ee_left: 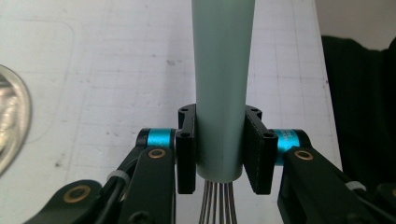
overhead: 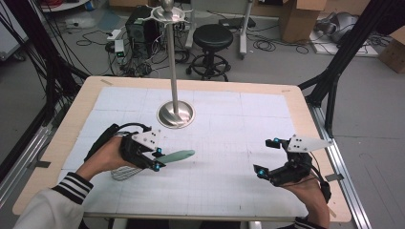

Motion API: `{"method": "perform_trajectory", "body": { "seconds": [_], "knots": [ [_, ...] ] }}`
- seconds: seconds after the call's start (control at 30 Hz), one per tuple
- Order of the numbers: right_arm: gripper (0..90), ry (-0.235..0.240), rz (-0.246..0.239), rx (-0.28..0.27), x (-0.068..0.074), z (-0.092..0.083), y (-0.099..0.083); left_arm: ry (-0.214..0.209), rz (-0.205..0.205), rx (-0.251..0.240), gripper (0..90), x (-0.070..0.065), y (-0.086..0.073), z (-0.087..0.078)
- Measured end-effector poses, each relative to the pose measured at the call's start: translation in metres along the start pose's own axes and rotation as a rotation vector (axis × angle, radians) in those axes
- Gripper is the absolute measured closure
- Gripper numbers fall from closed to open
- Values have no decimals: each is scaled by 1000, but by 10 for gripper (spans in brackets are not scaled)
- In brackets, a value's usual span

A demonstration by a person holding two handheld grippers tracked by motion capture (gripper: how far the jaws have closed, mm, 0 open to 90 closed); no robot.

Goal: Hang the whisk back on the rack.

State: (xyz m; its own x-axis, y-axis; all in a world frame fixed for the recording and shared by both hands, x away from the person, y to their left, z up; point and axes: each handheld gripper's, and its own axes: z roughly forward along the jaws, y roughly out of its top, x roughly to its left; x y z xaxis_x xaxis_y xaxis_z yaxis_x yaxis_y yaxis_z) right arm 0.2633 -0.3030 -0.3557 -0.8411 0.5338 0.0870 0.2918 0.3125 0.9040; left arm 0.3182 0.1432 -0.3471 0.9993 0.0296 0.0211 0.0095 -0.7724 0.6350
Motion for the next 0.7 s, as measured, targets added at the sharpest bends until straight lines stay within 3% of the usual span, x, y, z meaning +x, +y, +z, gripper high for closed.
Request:
{"method": "perform_trajectory", "body": {
  "seconds": [0.27, 0.7],
  "knots": [
    [5, 0, 2, 1, 0, 0, 0, 35, -31, -100, 695, 6, 6, -21],
    [4, 1, -1, 3, 1, 0, 1, 67, -73, -205, 695, 19, 12, -43]
  ]
}}
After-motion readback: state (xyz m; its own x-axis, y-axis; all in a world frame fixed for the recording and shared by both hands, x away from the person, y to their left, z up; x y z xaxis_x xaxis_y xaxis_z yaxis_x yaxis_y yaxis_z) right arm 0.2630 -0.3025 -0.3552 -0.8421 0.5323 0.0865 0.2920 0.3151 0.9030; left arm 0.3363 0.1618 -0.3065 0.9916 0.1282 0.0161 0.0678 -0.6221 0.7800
